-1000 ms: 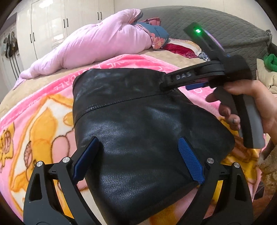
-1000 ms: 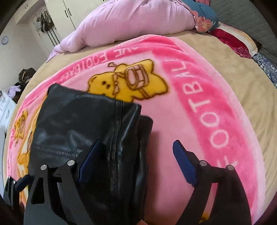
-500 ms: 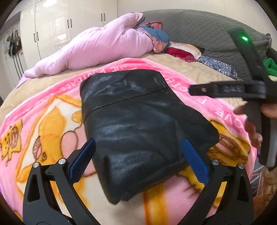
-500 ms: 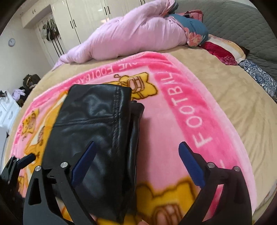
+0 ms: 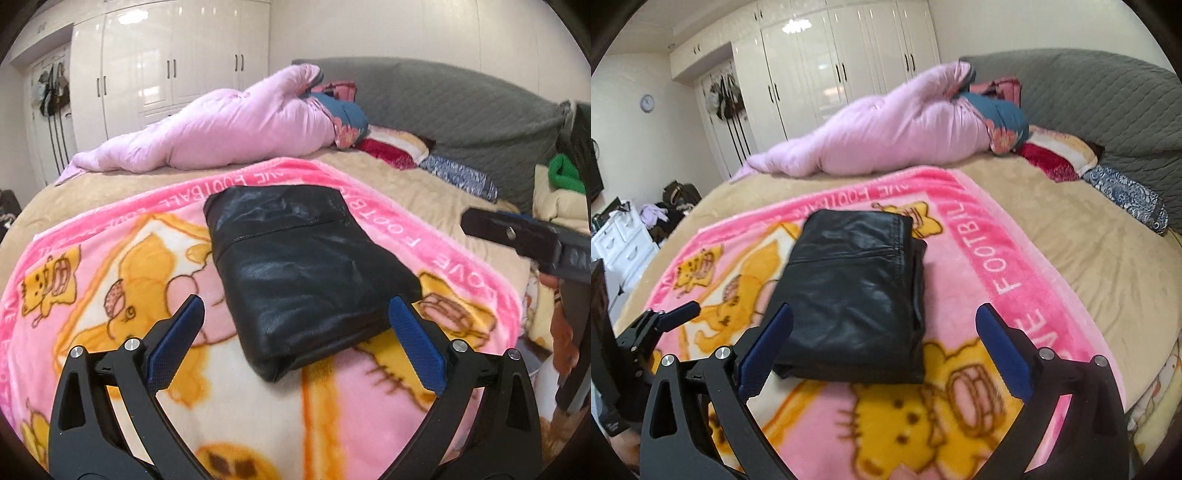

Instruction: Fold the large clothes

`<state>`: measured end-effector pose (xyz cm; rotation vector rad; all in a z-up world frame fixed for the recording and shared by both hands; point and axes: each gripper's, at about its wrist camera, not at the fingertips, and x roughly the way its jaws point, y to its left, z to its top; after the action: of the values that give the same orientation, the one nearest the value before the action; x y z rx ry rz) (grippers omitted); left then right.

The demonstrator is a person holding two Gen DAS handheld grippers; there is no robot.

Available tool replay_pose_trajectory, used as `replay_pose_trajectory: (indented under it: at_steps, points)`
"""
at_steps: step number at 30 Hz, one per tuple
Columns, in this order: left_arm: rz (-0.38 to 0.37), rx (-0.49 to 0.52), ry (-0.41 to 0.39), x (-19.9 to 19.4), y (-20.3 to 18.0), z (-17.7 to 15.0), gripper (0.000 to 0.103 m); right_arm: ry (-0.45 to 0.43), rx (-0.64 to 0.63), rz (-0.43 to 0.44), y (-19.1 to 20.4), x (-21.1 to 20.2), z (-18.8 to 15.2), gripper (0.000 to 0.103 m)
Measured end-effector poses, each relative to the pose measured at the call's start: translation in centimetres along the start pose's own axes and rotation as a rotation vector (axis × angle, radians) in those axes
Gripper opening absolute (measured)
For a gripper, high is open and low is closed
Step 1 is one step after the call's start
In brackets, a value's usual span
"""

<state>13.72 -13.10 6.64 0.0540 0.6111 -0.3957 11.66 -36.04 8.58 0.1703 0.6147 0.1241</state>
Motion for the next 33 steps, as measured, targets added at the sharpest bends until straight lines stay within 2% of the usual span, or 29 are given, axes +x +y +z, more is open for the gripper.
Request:
replay_pose_trajectory:
  at_steps: [7, 10, 17, 20, 25, 33]
  points:
    - [0.012, -0.065, -0.041, -4.0, 1.4, -1.9, 0.094, -0.050, -0.018, -0.044, 2.9, -3.9, -3.3, 0.099]
    - [0.015, -0.093, -0.042, -5.2, 2.0, -3.2, 0.094, -0.039, -0.004, -0.058, 3.7, -4.2, -4.9, 0.099]
    - [0.035, -0.090, -0.020, -6.6, 2.5, -5.1, 0.094, -0.021, 0.011, -0.067, 5.4, -4.9, -7.6, 0.099]
    - [0.035, -0.108, -0.012, -6.9, 3.0, -5.4, 0.094, -0.021, 0.014, -0.079, 5.6, -5.1, -8.0, 0.099]
    - [0.079, -0.117, -0.001, -7.2, 3.4, -5.3, 0.094, -0.013, 0.017, -0.081, 5.6, -5.5, -8.4, 0.099]
    - [0.054, -0.118, 0.015, -7.4, 3.6, -5.4, 0.094, -0.019, 0.025, -0.091, 5.0, -6.3, -8.3, 0.099]
